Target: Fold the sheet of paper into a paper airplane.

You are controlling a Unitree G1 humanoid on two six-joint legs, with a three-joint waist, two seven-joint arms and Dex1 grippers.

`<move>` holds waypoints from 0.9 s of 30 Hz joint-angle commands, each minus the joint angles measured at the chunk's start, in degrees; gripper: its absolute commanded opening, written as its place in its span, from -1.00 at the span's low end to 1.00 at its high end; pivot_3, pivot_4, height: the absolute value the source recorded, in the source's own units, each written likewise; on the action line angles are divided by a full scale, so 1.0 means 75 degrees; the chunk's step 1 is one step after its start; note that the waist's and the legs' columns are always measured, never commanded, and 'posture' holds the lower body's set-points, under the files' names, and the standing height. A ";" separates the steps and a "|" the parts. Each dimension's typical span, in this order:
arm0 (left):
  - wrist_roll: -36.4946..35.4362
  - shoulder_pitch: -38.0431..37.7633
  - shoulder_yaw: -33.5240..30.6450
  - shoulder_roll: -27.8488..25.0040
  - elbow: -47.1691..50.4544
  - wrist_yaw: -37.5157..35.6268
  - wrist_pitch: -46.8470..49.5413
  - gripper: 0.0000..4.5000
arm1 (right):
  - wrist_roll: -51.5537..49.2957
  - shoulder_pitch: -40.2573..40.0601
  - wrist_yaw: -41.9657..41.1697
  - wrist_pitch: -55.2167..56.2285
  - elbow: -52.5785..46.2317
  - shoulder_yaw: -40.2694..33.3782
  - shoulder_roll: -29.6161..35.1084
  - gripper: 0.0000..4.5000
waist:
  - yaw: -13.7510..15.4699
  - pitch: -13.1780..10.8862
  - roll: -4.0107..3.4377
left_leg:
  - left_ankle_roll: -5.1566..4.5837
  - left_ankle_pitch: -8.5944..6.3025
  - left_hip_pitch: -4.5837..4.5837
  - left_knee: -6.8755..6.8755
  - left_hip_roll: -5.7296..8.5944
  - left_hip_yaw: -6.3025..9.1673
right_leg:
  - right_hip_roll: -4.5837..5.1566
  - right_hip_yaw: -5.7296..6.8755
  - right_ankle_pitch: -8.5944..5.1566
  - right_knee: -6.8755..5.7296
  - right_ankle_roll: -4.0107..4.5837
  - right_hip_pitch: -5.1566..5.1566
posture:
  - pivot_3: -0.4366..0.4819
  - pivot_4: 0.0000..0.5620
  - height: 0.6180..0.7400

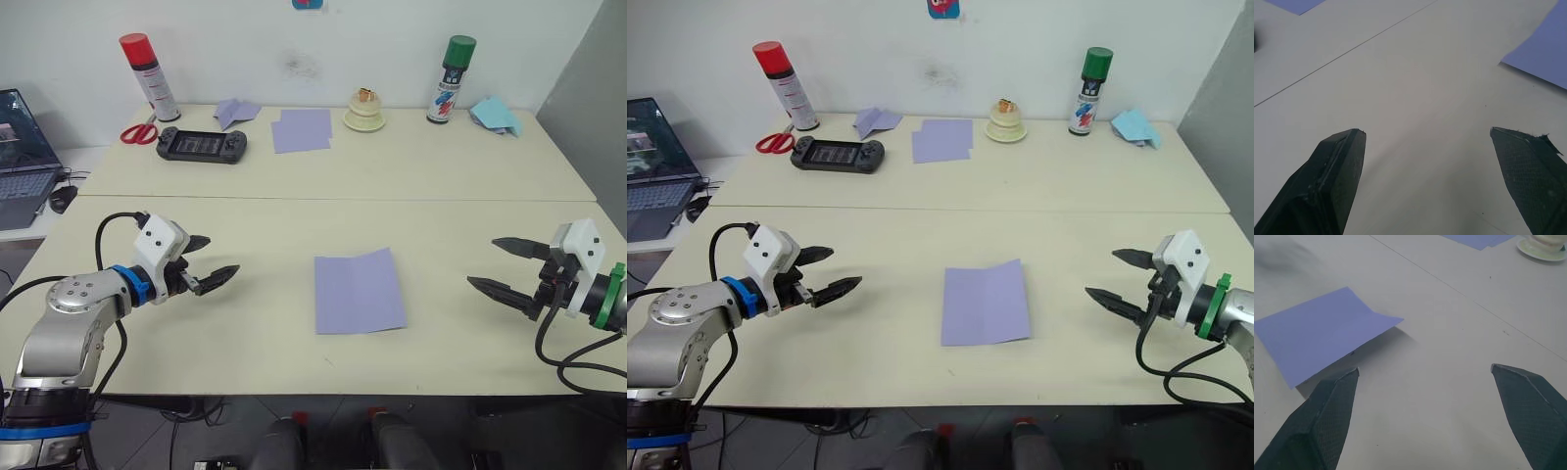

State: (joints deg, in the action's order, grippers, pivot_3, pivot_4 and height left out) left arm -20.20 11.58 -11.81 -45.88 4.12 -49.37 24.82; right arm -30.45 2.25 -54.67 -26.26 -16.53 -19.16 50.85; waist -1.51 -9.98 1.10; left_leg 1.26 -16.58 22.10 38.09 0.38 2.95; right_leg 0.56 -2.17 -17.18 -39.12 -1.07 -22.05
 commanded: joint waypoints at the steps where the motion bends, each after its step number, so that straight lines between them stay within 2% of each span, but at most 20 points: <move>1: 0.0158 0.0167 -0.0043 -0.0088 -0.0120 0.0085 -0.0192 0.98 | -0.0130 0.0013 0.0028 -0.0020 -0.0182 -0.0360 0.0085 1.00 | 0.0000 0.0000 0.0000 | 0.0000 0.0000 0.0000 0.0000 0.0000 0.0000 | 0.0000 0.0000 0.0000 0.0000 0.0000 0.0000 | -0.05 -0.47 1.00; 16: 0.0021 0.0580 -0.0115 -0.0113 -0.0369 0.0018 0.0068 0.98 | 0.0045 0.0154 0.0058 0.0033 0.0041 -0.0312 0.0112 1.00 | -0.0001 0.0000 0.0000 | 0.0000 0.0000 -0.0003 0.0004 0.0000 -0.0002 | 0.0000 0.0000 0.0000 -0.0009 0.0000 0.0001 | -0.05 -0.47 1.00; 23: -0.0551 0.1043 -0.0146 0.0087 0.0036 -0.0112 0.0514 0.98 | 0.0132 0.0168 0.0190 0.0016 -0.0061 -0.0111 0.0004 1.00 | 0.0001 0.0000 0.0000 | 0.0000 0.0000 -0.0003 0.0008 0.0000 -0.0001 | 0.0000 0.0001 0.0000 -0.0013 0.0000 0.0001 | -0.05 -0.47 1.00; 27: -0.0912 0.1281 0.0180 0.0225 0.0667 -0.0234 0.0905 0.61 | 0.0209 0.0268 0.0234 0.0031 -0.0036 0.0090 -0.0052 1.00 | -0.0001 0.0001 0.0001 | 0.0001 0.0001 -0.0001 0.0024 0.0001 -0.0003 | 0.0000 -0.0003 0.0001 -0.0028 0.0000 0.0001 | -0.05 -0.47 1.00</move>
State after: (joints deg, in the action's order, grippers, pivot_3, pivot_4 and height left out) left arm -25.40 20.58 -11.31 -44.30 5.89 -50.41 30.99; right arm -28.76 3.34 -53.31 -26.58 -15.48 -18.15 50.39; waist -1.51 -9.98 1.10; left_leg 1.27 -16.57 22.08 38.27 0.39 2.92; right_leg 0.56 -2.20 -17.18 -39.35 -1.07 -22.05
